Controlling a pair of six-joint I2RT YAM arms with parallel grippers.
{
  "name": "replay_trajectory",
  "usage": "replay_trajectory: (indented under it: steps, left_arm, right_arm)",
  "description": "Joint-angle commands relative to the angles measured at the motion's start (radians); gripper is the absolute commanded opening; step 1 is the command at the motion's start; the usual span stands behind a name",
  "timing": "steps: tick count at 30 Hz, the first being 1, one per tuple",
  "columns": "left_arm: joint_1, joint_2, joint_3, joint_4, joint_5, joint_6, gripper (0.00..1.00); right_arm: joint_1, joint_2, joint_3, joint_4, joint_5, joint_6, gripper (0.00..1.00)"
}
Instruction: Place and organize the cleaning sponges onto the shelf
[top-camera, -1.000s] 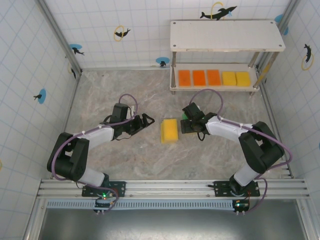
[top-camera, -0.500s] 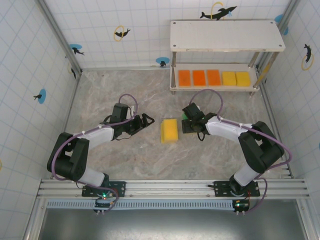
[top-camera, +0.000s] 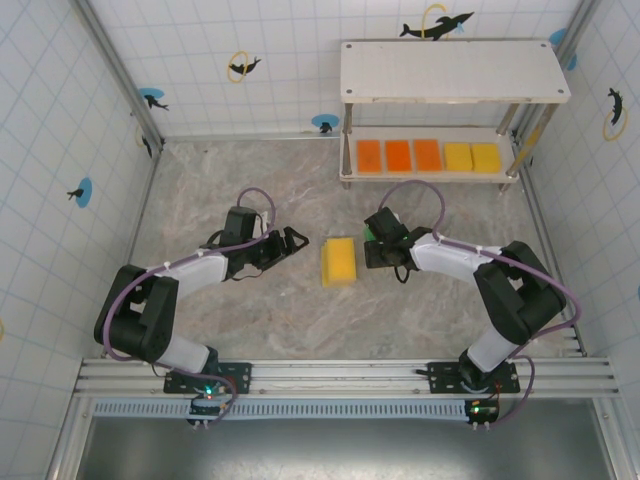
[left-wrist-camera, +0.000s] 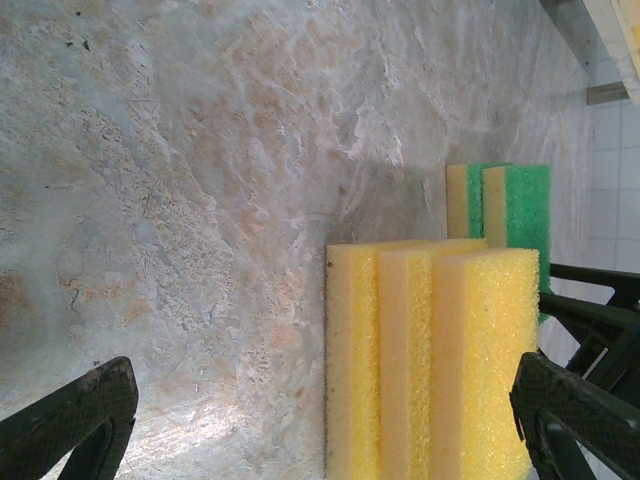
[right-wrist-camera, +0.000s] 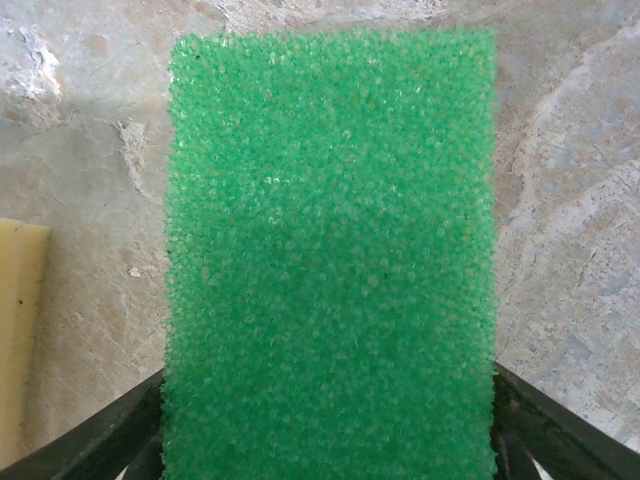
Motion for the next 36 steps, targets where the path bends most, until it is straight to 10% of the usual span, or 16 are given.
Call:
replay_trajectory:
  steps: [1, 36]
  left_arm:
    - [0.009, -0.006, 0.006, -0.006, -0.005, 0.015, 0.98]
    - [0.009, 0.007, 0.021, 0.001, 0.003, 0.016, 0.98]
  right_arm:
    - [-0.002, 0.003, -0.015, 0.016, 0.005, -0.004, 0.70]
    - [-0.120, -0.183, 0.027, -0.108, -0.082, -0.136, 0.61]
